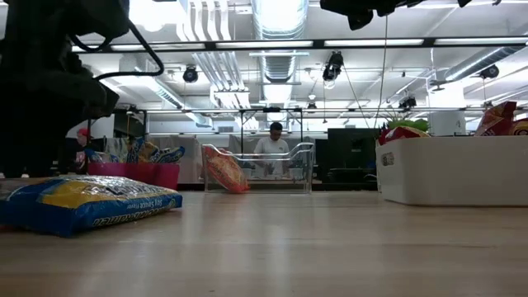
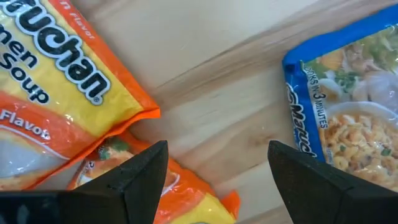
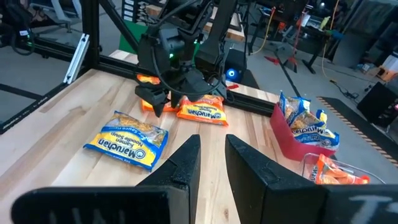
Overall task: Sort Maruchan noodles
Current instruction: Put the orange noodle pack into the transparent bin
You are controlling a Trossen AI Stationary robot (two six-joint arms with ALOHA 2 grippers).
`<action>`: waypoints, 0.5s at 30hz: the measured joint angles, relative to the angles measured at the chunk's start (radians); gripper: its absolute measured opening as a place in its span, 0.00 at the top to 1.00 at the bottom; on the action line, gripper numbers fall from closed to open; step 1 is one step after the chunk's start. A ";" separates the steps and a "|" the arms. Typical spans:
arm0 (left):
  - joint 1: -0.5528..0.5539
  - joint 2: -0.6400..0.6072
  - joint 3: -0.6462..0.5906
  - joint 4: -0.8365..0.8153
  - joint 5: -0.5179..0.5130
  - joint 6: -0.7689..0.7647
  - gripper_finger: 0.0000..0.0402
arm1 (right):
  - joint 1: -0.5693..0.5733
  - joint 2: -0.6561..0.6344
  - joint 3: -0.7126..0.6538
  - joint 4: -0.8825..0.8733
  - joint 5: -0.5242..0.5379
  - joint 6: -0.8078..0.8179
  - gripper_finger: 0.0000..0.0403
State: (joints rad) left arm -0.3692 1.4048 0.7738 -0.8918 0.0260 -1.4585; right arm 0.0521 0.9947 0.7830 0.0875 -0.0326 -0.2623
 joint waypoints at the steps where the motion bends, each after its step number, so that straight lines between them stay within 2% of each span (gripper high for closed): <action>1: 0.002 0.000 0.000 0.000 0.000 0.000 0.35 | 0.000 0.000 0.000 0.000 0.000 0.000 0.84; 4: 0.009 -0.002 0.012 0.001 0.007 0.001 0.35 | 0.000 0.000 0.000 0.000 0.000 -0.001 0.84; 8: 0.020 -0.004 0.100 0.009 0.001 0.061 0.35 | 0.000 0.000 0.000 0.000 0.000 -0.013 0.84; 15: 0.059 -0.004 0.232 -0.095 -0.133 0.158 0.35 | 0.000 0.000 0.000 0.000 0.000 -0.003 0.84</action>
State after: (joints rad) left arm -0.3105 1.4006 1.0062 -0.9869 -0.1073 -1.3003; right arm 0.0521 0.9951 0.7830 0.0875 -0.0326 -0.2657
